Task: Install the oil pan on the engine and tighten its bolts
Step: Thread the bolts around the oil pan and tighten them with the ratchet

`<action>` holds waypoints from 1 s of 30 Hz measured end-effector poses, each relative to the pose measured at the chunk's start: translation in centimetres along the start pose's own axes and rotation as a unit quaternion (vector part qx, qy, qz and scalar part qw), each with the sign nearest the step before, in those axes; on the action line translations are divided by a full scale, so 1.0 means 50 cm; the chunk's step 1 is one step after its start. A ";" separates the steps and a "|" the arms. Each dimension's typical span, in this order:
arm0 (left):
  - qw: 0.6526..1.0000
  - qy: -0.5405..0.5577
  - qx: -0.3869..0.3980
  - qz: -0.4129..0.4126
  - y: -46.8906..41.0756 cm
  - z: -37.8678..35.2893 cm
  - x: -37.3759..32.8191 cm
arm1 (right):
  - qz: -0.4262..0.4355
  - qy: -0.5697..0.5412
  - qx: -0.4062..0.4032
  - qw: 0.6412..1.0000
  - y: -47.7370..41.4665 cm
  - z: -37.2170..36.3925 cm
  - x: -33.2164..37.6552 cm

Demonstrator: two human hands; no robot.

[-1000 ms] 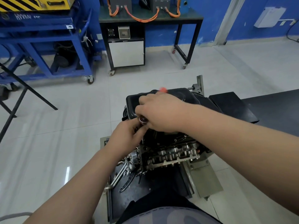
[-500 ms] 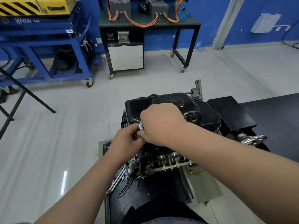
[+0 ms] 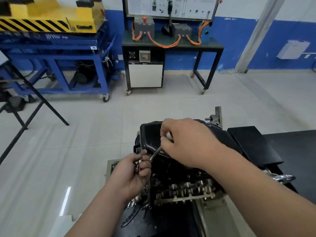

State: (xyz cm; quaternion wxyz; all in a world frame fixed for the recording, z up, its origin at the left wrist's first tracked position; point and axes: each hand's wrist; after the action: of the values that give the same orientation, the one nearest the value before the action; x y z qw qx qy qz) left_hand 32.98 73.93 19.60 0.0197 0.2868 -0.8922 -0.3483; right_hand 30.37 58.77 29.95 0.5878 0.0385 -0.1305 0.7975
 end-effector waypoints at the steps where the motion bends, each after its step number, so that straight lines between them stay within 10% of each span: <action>1: 1.000 0.001 0.004 -0.003 0.000 -0.011 0.000 | -0.014 -0.025 -0.019 0.999 0.007 0.026 -0.010; 13: 0.998 -0.040 -0.029 -0.050 -0.100 -0.197 0.046 | -0.107 -0.212 -0.203 0.950 0.096 0.094 -0.235; 30: 0.988 -0.102 -0.099 -0.064 -0.438 -0.445 0.236 | -0.160 -0.271 -0.253 0.915 0.200 0.161 -0.656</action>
State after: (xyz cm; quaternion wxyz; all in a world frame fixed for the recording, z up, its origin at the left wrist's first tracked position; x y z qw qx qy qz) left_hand 39.27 41.17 20.67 -0.0657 0.3024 -0.8304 -0.4633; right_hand 30.18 23.54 29.03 0.6394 0.1236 -0.4749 0.5919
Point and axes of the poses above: each hand's wrist, its own y-axis away from the middle knuckle, its own z-axis out of the back of the hand, x = y × z, and after that the axes turned 9 degrees about z, right-handed
